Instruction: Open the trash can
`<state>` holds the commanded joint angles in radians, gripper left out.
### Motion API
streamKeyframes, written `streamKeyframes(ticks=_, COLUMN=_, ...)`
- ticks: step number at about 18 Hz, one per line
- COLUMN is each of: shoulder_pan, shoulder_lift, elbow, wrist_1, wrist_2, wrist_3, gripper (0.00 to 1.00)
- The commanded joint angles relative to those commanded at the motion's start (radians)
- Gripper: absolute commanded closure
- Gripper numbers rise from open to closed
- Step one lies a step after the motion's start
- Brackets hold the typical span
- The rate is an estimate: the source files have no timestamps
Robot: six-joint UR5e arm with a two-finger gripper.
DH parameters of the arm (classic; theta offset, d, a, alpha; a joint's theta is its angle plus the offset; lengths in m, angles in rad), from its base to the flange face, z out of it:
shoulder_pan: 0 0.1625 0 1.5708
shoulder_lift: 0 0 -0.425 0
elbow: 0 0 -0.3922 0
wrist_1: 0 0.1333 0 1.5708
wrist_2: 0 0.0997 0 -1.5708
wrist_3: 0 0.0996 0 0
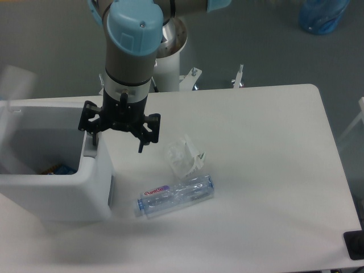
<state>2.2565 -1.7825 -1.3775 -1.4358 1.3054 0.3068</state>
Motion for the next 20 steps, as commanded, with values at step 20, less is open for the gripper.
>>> streamKeyframes(ticks=20, shoulder_pan=0.164, shoulder_lift=0.002, elbow=0.009, wrist_1=0.021, wrist_2=0.129, wrist_3=0.199, gripper=0.00)
